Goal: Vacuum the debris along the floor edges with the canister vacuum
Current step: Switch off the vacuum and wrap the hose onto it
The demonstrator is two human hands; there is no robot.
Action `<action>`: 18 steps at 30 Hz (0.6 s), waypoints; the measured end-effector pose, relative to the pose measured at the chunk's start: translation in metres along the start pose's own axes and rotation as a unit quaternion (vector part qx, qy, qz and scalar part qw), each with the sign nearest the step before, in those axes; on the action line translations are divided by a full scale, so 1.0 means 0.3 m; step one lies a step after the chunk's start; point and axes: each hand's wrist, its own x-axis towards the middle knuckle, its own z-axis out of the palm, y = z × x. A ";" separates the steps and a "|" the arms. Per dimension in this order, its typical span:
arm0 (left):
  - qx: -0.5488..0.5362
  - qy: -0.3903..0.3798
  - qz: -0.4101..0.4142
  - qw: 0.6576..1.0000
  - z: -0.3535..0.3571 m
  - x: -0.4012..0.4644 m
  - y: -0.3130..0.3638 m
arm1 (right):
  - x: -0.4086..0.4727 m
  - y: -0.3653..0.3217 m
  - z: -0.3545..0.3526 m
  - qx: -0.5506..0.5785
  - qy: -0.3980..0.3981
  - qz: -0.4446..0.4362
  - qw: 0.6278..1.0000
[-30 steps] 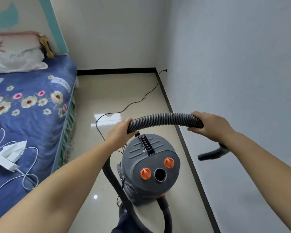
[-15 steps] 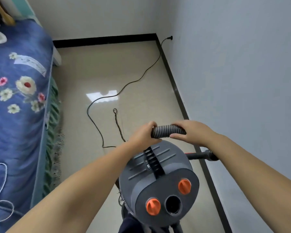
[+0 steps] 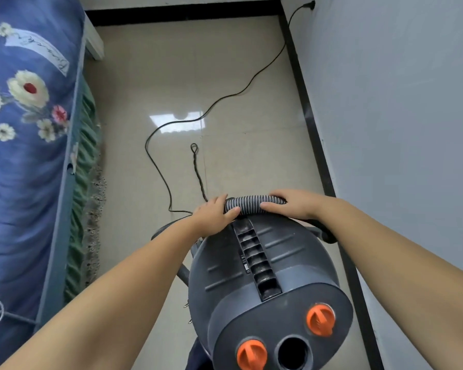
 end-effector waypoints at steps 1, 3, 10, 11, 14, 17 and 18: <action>0.010 -0.011 -0.009 1.000 0.003 0.016 -0.002 | 0.027 -0.012 0.002 -0.007 -0.009 0.001 1.000; 0.018 -0.029 -0.026 0.999 0.009 0.049 -0.006 | 0.080 -0.027 0.017 -0.033 -0.027 0.003 0.999; 0.032 -0.018 -0.081 0.996 0.082 0.093 0.000 | 0.169 0.004 0.066 -0.039 -0.069 0.034 0.996; 0.033 -0.021 -0.090 0.995 0.085 0.102 0.006 | 0.179 0.008 0.070 -0.044 -0.071 0.036 0.996; 0.017 -0.032 -0.108 0.994 0.082 0.132 0.016 | 0.216 0.024 0.076 -0.058 -0.085 0.047 0.994; -0.008 -0.023 -0.120 0.992 0.086 0.162 0.015 | 0.259 0.049 0.093 -0.057 -0.095 0.053 0.992; -0.015 -0.020 -0.124 0.992 0.089 0.171 0.011 | 0.272 0.058 0.101 -0.050 -0.096 0.054 0.993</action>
